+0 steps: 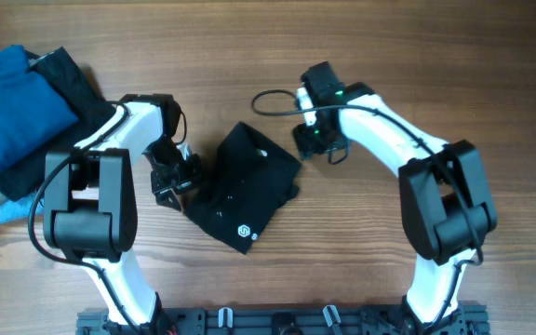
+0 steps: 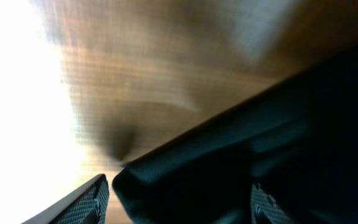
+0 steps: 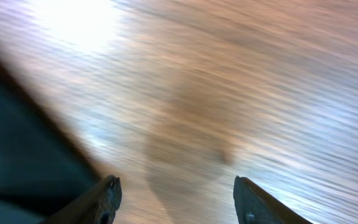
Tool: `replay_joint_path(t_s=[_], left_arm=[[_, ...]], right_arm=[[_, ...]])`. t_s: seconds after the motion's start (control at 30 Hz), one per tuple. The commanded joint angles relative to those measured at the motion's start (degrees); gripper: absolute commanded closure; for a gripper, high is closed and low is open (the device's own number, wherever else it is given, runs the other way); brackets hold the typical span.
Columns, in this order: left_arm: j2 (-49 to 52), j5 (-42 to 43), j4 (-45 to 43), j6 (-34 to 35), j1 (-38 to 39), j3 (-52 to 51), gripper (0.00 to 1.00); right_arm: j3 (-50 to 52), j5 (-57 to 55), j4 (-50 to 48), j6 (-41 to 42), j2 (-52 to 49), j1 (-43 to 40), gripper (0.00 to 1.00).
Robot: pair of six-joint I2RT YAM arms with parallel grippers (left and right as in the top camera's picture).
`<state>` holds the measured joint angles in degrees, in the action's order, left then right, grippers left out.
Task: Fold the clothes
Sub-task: 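Grasp the black bundle with the left gripper and carry it left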
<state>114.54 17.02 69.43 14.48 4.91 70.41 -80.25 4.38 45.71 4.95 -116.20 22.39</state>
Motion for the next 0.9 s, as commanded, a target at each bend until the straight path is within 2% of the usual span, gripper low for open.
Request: replay_joint_path(t_s=[0.0,0.13,0.23,0.27,0.37,0.43,0.47,0.63,0.87], left_arm=[[-2.9,1.3,0.3,1.0,-0.2,0.5,0.30],[-6.4,-4.9,-0.2,5.0,-1.8,4.7,0.28],[-8.1,-5.2,-2.6,5.2,-2.7,7.7,0.24],[-8.6,-3.5,-4.3,3.6,-2.8,8.3,0.22],[-8.9,8.6,-10.6,-6.1,-2.8,8.4,0.12],[-8.2,12.5,-12.0,-9.8,-2.5,8.3,0.03],[-7.6,13.0,-12.0,-11.5,-2.4,8.3,0.01],[-3.8,13.1,-12.5,-18.1,-2.5,7.7,0.00],[2.8,21.5,-13.1,-21.8,-2.1,7.3,0.00]], right_arm=[[-0.4,-3.6,4.1,2.4,0.8,-3.9,0.41],[-0.4,-3.5,8.7,2.7,3.4,-7.8,0.39],[-0.4,-3.5,11.9,2.5,4.3,-10.4,0.35],[-0.4,-3.5,13.2,2.5,4.3,-11.3,0.35],[0.1,-3.5,14.2,2.6,4.2,-13.1,0.35],[0.1,-3.1,14.3,2.6,4.2,-13.6,0.35],[0.1,-3.1,14.2,2.6,4.2,-13.7,0.36],[0.1,-3.1,14.1,2.6,4.2,-13.7,0.36],[0.1,-3.1,14.3,2.6,4.2,-13.7,0.36]])
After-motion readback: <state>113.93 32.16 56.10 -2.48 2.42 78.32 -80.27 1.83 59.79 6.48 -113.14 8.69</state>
